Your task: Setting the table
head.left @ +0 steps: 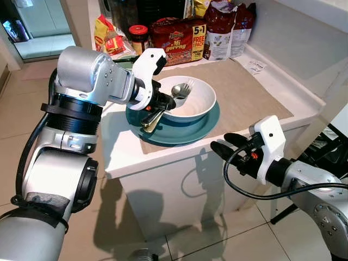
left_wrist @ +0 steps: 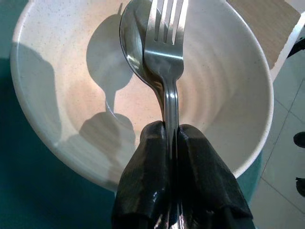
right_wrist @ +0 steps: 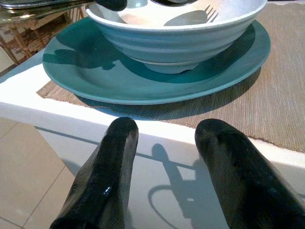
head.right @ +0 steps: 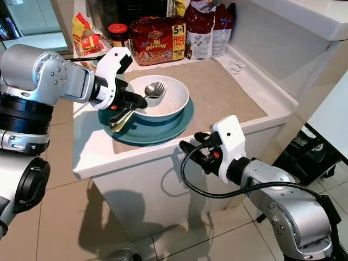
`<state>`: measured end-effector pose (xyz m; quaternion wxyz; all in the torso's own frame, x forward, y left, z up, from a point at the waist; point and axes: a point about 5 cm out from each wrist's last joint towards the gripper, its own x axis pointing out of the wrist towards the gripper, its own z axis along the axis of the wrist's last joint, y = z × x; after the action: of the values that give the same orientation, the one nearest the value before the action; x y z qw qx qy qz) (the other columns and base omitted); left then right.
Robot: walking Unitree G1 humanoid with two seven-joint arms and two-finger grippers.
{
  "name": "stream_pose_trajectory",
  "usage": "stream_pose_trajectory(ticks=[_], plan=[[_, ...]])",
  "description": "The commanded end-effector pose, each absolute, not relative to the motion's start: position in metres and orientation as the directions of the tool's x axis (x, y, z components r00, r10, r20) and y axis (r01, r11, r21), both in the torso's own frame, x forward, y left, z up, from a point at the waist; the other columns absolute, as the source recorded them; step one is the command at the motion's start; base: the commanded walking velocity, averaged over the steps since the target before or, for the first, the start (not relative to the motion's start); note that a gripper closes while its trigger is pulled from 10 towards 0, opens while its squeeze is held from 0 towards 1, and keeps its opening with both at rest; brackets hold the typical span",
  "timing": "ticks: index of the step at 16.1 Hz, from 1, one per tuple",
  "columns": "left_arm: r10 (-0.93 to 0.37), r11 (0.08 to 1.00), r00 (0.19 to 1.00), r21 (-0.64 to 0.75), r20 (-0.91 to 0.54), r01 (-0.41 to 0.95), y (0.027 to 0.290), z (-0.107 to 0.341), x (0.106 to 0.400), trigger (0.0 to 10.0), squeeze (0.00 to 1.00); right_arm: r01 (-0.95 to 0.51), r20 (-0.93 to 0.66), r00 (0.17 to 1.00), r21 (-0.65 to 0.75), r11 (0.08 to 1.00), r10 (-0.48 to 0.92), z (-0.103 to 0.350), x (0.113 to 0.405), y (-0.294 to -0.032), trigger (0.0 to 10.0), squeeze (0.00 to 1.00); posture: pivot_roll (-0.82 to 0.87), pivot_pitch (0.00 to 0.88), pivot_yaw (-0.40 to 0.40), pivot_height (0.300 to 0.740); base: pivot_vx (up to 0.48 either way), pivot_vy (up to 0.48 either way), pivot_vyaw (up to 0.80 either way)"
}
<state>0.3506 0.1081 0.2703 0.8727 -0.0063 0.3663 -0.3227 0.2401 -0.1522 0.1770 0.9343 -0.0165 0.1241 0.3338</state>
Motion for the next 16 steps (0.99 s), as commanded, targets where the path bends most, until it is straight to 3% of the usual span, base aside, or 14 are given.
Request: stream_pose_trajectory(ticks=[1, 5, 6, 11, 15, 16], plan=[[-0.595, 0.771, 0.529, -0.243, -0.606, 0.589, 0.108, 0.283, 0.348, 0.0, 0.0, -0.633, -0.239, 0.745, 0.041, 0.773, 0.623, 0.18, 0.239, -0.154, 10.0, 0.0, 0.07, 0.0, 0.006, 0.74, 0.0, 0.0, 0.0], [-0.618, 0.757, 0.548, -0.237, -0.565, 0.609, 0.101, 0.287, 0.348, 0.0, 0.0, -0.636, -0.241, 0.743, 0.037, 0.771, 0.624, 0.179, 0.24, -0.153, 10.0, 0.0, 0.07, 0.0, 0.008, 0.74, 0.0, 0.0, 0.0], [-0.592, 0.772, 0.581, -0.186, -0.559, 0.608, 0.102, 0.287, 0.351, 10.0, 0.0, -0.634, -0.236, 0.746, 0.036, 0.772, 0.623, 0.18, 0.241, -0.152, 10.0, 0.0, 0.07, 0.0, 0.01, 0.74, 0.0, 0.0, 0.0], [-0.61, 0.768, 0.631, -0.161, -0.479, 0.62, 0.095, 0.297, 0.356, 10.0, 0.0, -0.614, -0.205, 0.768, 0.036, 0.789, 0.607, 0.181, 0.242, -0.153, 10.0, 0.0, 0.06, 0.0, 0.017, 0.74, 0.0, 0.0, 0.0], [-0.691, 0.715, 0.638, -0.185, -0.341, 0.675, 0.062, 0.309, 0.36, 10.0, 0.0, -0.478, -0.113, 0.87, 0.047, 0.877, 0.48, 0.19, 0.251, -0.165, 10.0, 0.0, 0.05, 0.0, 0.027, 0.74, 0.0, 0.0, 0.0], [-0.67, 0.739, 0.693, -0.146, -0.268, 0.658, 0.057, 0.31, 0.363, 10.0, 0.0, -0.426, -0.073, 0.901, 0.044, 0.904, 0.428, 0.194, 0.254, -0.169, 10.0, 0.0, 0.05, 0.0, 0.031, 0.74, 0.0, 0.0, 0.0]])
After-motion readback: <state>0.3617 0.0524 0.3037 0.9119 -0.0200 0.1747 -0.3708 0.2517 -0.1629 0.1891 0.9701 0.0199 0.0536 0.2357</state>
